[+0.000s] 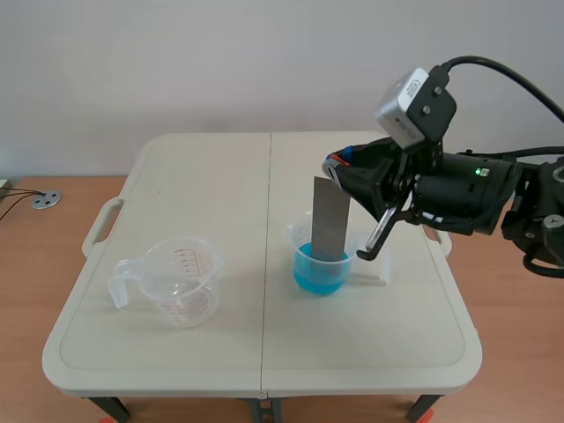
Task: Hold the metal plate by the orange handle, dip it into the blue solution, take it out and point at it, then put the plate back in the beaker on the left.
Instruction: 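Lower the plate into the blue solution, then hold the plate still in the solution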
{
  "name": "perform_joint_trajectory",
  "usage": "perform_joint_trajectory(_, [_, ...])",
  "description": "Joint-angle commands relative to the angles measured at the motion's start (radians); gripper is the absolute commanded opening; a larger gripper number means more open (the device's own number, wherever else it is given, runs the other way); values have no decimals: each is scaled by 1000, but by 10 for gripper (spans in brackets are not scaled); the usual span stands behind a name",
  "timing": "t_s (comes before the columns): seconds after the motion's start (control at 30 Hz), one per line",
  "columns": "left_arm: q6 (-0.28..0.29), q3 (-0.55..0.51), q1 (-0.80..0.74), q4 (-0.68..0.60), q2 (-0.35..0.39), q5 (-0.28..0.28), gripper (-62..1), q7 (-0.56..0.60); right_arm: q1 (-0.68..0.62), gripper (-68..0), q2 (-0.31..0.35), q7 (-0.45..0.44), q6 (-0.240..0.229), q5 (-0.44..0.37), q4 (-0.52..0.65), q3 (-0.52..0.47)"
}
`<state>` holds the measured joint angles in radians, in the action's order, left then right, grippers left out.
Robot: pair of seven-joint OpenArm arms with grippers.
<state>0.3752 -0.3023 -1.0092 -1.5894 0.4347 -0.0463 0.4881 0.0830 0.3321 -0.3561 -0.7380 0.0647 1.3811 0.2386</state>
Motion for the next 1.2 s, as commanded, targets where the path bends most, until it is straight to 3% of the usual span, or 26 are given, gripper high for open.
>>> perform_joint_trajectory(0.0, [2, -5, -8, -12, -5, -10, -591, 16, 20, -664, -16, -33, -8, 6, -7, 0])
perform_joint_trajectory(0.5, [2, -22, -13, -12, -5, -11, -591, 17, 20, -664, -27, -100, -8, 85, -82, -1])
perform_joint_trajectory(1.17, [2, -22, -13, -12, -5, -11, -591, 16, 20, -664, -27, -103, -8, 90, -82, -1])
